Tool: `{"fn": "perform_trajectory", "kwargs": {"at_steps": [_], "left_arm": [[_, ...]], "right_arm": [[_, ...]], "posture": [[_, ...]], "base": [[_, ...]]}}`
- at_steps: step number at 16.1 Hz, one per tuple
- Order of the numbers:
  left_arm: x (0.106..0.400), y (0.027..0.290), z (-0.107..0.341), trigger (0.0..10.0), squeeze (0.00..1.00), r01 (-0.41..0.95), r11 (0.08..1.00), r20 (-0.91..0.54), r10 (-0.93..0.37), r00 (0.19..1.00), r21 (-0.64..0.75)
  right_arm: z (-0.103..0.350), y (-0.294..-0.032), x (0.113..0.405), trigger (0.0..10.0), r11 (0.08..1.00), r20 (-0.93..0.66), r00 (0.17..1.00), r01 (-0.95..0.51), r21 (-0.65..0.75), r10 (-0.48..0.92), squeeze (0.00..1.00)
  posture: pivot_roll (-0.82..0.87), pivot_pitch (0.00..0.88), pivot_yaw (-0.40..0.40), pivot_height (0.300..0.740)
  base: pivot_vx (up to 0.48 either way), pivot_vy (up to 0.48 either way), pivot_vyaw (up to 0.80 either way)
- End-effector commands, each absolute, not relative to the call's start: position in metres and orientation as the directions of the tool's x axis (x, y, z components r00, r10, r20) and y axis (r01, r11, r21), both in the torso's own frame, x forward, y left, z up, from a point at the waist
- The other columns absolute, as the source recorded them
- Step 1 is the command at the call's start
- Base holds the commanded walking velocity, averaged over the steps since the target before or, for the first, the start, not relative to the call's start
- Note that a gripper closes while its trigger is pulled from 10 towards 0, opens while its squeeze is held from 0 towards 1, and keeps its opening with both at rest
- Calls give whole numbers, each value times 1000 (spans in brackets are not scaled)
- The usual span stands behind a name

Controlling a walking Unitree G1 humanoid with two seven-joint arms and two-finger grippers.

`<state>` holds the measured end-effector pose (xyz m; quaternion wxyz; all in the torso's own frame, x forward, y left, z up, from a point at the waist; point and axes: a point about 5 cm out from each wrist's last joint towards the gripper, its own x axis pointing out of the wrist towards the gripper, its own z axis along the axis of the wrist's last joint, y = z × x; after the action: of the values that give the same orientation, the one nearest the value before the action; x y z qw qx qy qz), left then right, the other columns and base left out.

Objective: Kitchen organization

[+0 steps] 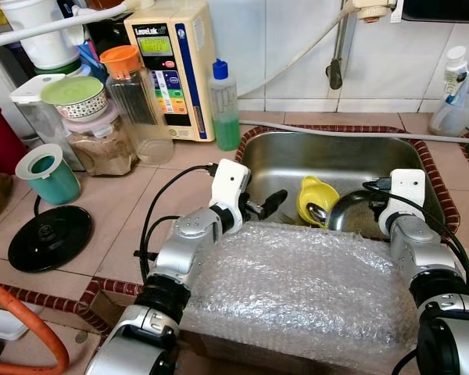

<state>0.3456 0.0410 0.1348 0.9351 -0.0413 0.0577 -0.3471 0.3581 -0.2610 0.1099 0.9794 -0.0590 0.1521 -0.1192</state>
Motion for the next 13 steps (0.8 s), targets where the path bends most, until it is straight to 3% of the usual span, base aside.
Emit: {"fn": "perform_trajectory", "kwargs": {"at_steps": [1,13], "left_arm": [[348,49,141,10000,0,621,777,-49,-627,777,-101],[350,53,142,10000,0,602,792,-46,-608,792,-106]], "right_arm": [[105,-257,356,10000,968,-286,928,205,-143,-238,1000],[108,-258,356,10000,968,-270,933,203,-149,-237,1000]], "posture": [[-65,0,120,740],[-66,0,119,740]], "base": [[0,0,0],[0,0,0]]}}
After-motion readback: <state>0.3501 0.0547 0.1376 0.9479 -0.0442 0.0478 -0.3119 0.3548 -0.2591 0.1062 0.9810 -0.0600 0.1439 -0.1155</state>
